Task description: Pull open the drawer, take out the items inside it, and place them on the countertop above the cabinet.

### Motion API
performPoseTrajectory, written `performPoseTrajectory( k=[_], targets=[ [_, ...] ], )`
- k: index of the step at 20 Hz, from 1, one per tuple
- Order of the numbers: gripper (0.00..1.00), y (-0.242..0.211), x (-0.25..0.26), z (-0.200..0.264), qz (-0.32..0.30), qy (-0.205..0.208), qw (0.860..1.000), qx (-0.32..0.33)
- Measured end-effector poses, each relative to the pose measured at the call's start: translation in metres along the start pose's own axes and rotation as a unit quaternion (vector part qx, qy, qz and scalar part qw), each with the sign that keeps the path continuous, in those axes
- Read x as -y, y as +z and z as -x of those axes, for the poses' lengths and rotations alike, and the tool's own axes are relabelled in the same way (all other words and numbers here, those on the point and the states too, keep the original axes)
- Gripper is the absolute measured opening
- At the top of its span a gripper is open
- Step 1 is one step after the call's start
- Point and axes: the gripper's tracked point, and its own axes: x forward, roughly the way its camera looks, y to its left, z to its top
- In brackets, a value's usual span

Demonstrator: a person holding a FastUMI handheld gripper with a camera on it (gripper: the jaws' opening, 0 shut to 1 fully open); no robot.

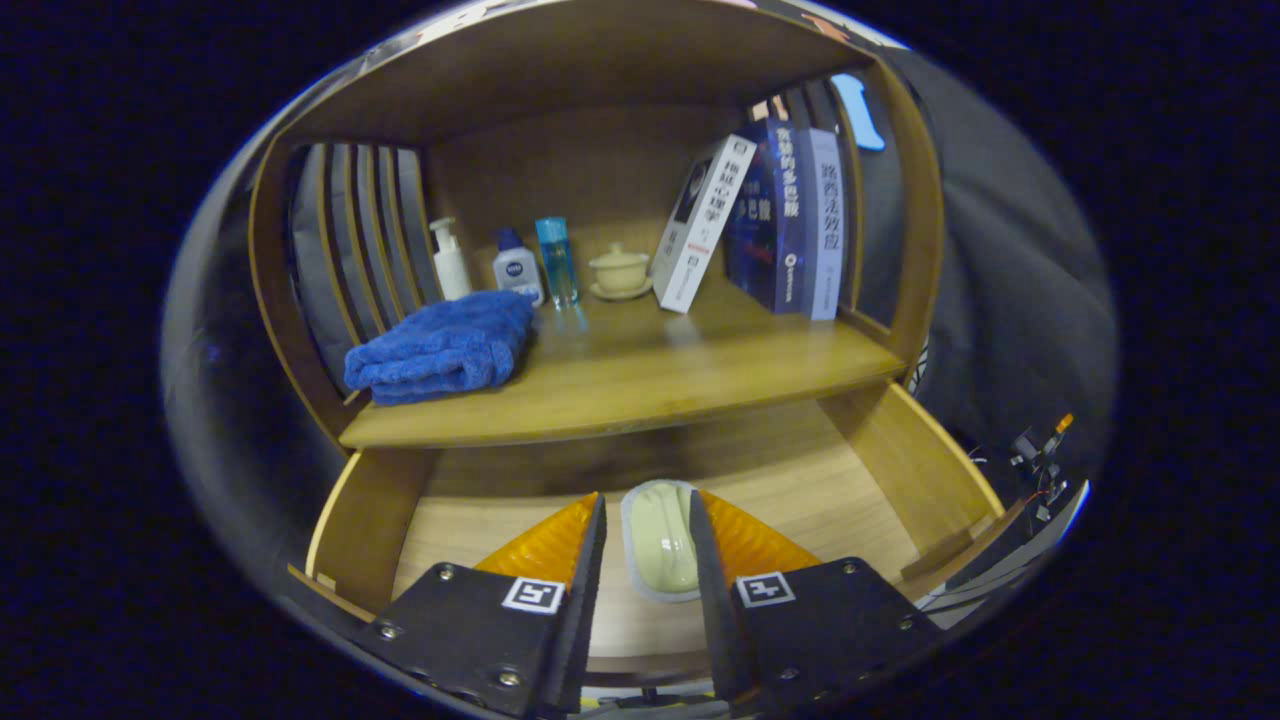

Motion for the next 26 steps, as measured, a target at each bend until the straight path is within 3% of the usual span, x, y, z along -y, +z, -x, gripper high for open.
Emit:
performPoseTrajectory(
  k=[6,12,13,15,16,17,22,24,26],
  targets=[
    [0.48,-0.034,0.004,-0.035,-0.001,-0.024,0.993,-0.115],
    [0.48,-0.033,0.018,-0.042,0.024,-0.053,0.99,-0.129],
    [0.31,-0.037,0.022,-0.045,0.032,-0.059,0.988,-0.141],
    [0.3,-0.061,0.033,-0.046,0.056,-0.082,0.978,-0.184],
    [0.3,-0.061,0.037,-0.068,0.074,-0.079,0.979,-0.17],
    [0.16,-0.057,0.03,-0.05,0.072,-0.07,0.981,-0.167],
    [0.15,-0.055,0.028,-0.05,0.061,-0.063,0.985,-0.15],
    [0.05,-0.051,0.025,-0.04,0.064,-0.052,0.987,-0.136],
    [0.05,-0.044,0.021,-0.034,0.058,-0.044,0.991,-0.112]
  ],
)
